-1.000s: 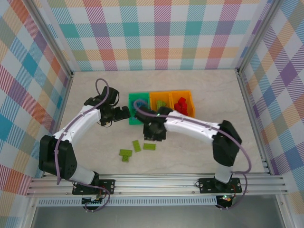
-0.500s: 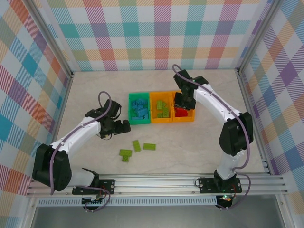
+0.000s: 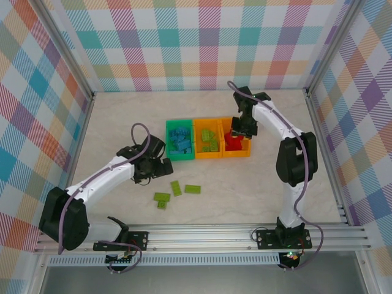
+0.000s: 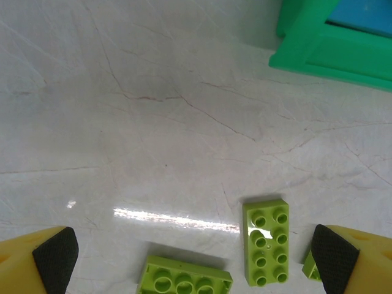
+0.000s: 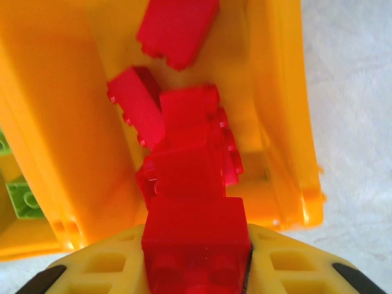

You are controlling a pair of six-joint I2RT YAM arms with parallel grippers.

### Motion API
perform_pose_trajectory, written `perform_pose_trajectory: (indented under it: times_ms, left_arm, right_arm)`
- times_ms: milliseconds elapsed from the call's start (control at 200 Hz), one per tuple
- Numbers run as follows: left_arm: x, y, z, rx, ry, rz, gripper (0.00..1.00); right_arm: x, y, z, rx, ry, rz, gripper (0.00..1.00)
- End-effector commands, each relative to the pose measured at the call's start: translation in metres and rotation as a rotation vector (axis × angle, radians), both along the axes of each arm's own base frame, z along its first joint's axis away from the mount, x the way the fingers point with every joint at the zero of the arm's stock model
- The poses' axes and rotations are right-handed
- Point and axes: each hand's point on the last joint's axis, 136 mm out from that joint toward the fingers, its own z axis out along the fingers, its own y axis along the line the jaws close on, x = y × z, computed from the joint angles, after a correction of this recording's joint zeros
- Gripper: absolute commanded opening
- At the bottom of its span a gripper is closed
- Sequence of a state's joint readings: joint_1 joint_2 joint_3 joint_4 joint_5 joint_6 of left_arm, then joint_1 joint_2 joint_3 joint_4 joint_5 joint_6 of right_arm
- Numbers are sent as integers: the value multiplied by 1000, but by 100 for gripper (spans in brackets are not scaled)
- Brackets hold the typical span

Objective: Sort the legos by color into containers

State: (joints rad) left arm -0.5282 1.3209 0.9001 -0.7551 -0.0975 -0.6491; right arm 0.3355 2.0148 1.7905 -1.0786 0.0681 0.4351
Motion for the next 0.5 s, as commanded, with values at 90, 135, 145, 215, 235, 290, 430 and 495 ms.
perform_pose_trajectory:
  times_ms: [90,135,145,215,235,290,430,495]
  left_arm:
    - [8,-14,0,32,-15,39,100]
    - [9,-18,0,41,-14,34,100]
    - [9,-18,0,42,-15,33,100]
    - [9,-23,0,56,-11,25,100]
    - [8,-24,-1,59,-9,24,100]
    - [7,-27,-3,63,-3,20,100]
    - [2,-37,-8,71,8,6,100]
    - [0,-41,-11,77,16,5,100]
  right_arm:
    - [24,-1,-16,-3,18,41,33]
    - [29,-1,-15,2,8,41,33]
    - [30,-1,-15,2,8,41,33]
    - [37,-1,-14,11,-2,42,34]
    - [38,-1,-15,14,-3,43,34]
    - [41,-1,-15,21,-3,47,35]
    - [40,5,-3,44,-22,74,35]
    - [35,6,1,33,-28,85,35]
